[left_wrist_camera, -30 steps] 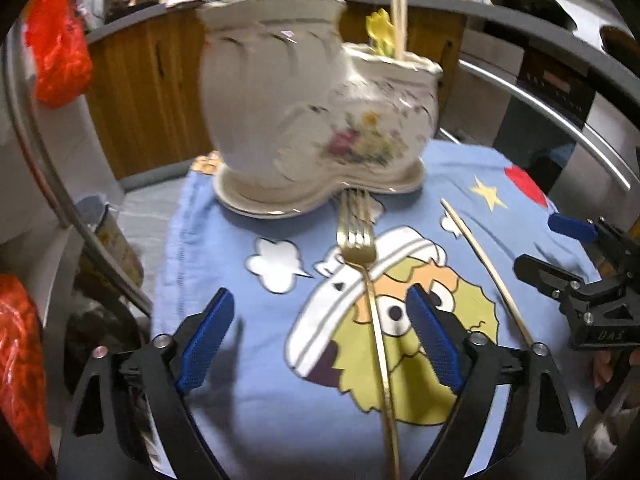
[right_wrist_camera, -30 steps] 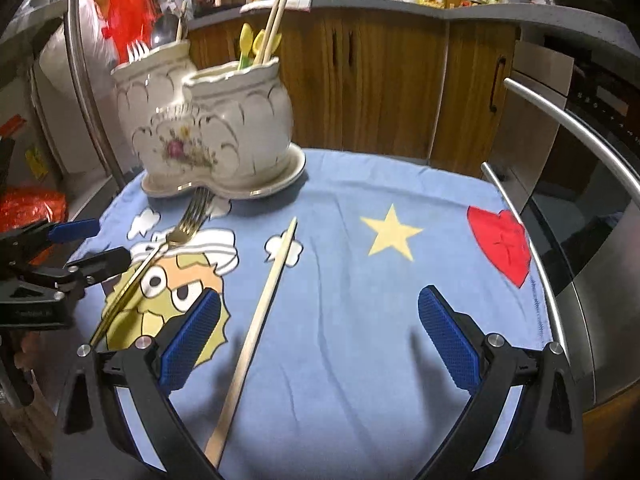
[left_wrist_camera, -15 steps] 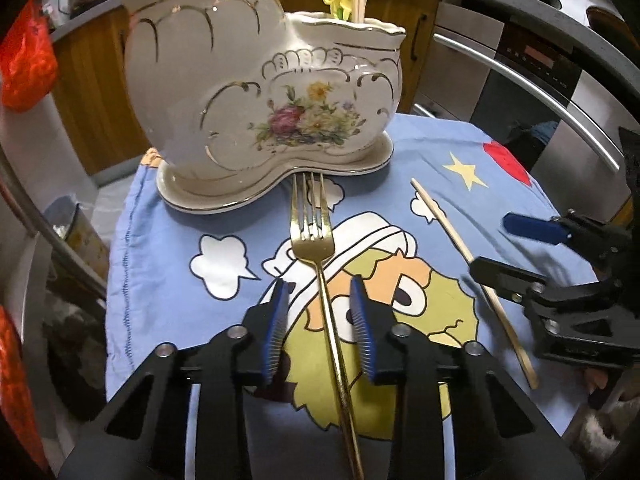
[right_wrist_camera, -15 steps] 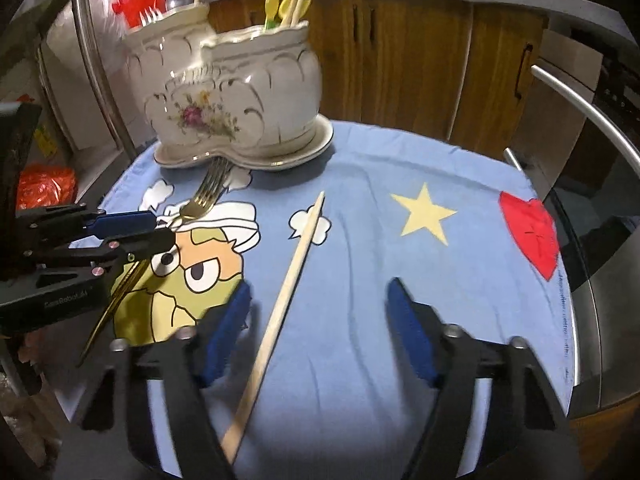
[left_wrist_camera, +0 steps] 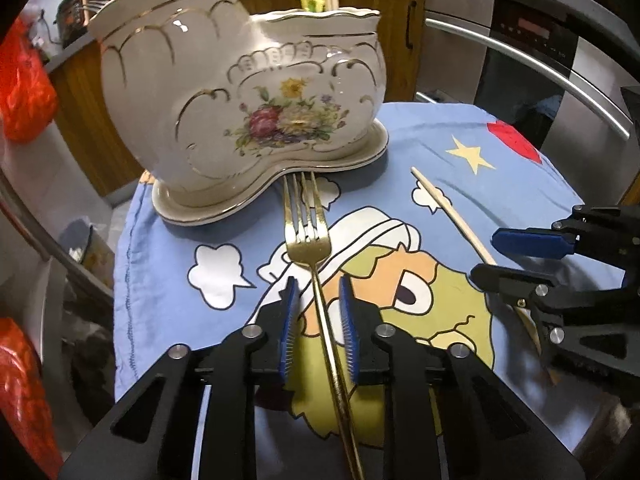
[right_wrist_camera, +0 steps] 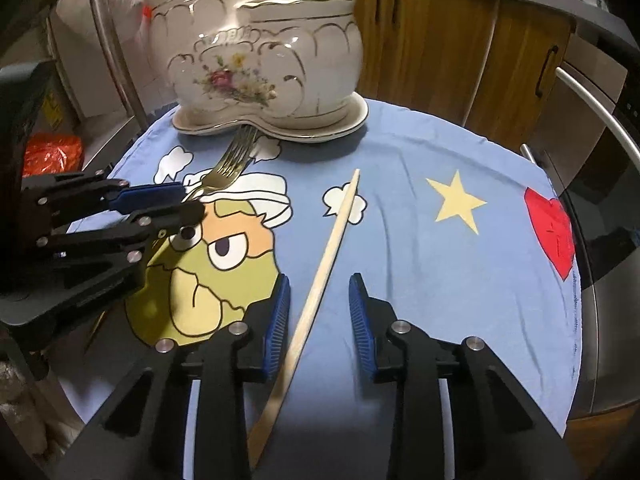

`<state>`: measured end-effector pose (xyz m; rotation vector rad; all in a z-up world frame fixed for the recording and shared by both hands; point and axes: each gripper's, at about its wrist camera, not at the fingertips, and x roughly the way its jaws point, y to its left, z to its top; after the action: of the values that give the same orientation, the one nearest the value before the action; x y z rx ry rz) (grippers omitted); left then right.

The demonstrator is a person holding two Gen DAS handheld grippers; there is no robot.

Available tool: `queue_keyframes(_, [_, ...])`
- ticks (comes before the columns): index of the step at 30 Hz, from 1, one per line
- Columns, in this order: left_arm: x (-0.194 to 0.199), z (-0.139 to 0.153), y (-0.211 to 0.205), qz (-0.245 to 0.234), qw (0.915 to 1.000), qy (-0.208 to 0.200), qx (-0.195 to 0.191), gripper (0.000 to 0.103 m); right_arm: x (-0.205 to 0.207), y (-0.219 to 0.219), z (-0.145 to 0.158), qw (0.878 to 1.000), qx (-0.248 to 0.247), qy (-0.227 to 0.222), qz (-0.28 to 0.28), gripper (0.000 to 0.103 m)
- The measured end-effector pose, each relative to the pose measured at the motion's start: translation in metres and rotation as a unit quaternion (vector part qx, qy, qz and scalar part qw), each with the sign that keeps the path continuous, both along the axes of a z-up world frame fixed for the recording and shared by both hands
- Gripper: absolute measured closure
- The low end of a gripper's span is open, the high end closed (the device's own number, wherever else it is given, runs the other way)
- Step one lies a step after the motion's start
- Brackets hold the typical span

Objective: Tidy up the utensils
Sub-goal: 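Close the left tool on the gold fork while the right tool closes on the chopstick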

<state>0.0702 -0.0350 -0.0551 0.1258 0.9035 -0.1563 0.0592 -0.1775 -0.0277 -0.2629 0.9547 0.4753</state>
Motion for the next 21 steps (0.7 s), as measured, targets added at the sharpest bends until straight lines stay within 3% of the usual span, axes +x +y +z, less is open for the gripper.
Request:
queue_keyframes(3, [0.001,-0.001,-0.006,-0.007,0.9998,-0.009,0.017,0.094,-0.001,0.003,0.0,1.0,-0.003,-0.002,0.003,0.077])
queue_keyframes(7, [0.004,-0.001,0.001,-0.004,0.9999,-0.008,-0.01,0.095,0.001,0.003,-0.001,1.0,0.009,0.003,0.002,0.08])
queue_keyframes(9, [0.002,-0.001,0.008,-0.001,0.9996,-0.007,-0.027,0.097,0.001,0.002,-0.002,1.0,0.013,-0.002,0.002,0.091])
queue_keyframes(11, [0.001,0.0,0.012,0.003,0.9993,-0.009,-0.036,0.098,0.0,0.001,-0.002,1.0,0.019,-0.006,0.004,0.097])
queue_keyframes(21, [-0.016,0.013,0.021,0.004,0.9974,-0.036,-0.061,0.098,-0.002,-0.013,0.003,0.997,0.073,-0.003,-0.017,0.097])
